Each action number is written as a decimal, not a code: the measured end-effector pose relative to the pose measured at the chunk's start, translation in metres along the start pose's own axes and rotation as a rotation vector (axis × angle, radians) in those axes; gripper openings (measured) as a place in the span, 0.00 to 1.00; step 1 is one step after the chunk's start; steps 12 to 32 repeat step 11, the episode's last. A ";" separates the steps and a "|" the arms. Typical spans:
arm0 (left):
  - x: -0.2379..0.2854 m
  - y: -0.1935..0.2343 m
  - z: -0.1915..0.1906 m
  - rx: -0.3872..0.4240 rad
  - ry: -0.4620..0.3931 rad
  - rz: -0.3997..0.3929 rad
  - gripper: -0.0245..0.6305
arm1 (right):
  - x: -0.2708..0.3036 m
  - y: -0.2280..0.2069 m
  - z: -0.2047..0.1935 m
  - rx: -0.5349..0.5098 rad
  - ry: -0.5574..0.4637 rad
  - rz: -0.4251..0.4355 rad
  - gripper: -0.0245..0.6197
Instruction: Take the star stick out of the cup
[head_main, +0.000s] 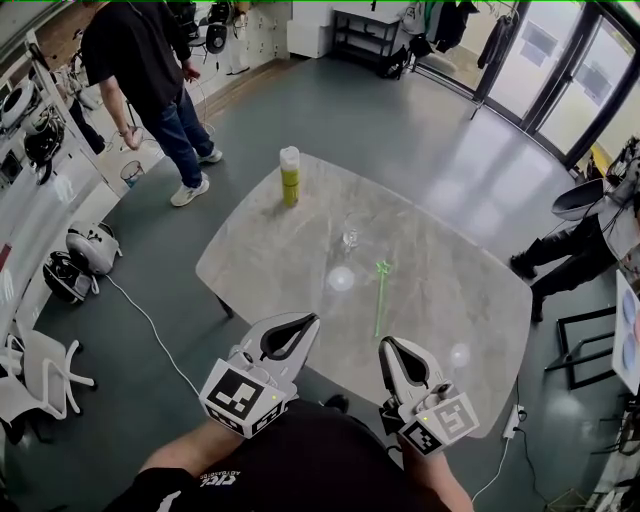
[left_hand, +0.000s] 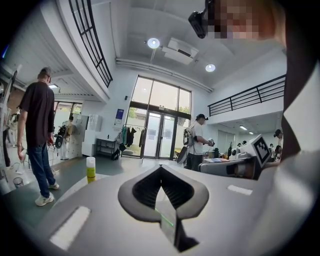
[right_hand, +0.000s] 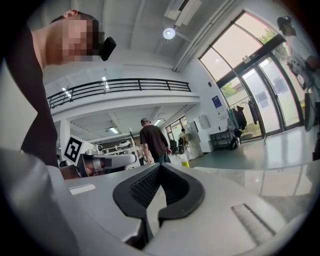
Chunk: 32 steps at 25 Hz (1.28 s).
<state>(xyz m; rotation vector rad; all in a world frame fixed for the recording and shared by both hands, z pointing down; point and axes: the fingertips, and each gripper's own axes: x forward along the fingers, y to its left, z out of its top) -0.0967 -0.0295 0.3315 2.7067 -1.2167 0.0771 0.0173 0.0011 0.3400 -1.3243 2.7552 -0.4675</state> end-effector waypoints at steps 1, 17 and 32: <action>0.000 0.000 -0.001 0.000 0.001 0.001 0.04 | 0.001 0.000 -0.001 0.002 0.001 0.003 0.06; -0.004 0.004 -0.003 -0.008 0.007 0.011 0.04 | 0.004 0.006 -0.004 0.010 0.006 0.019 0.06; -0.004 0.004 -0.003 -0.008 0.007 0.011 0.04 | 0.004 0.006 -0.004 0.010 0.006 0.019 0.06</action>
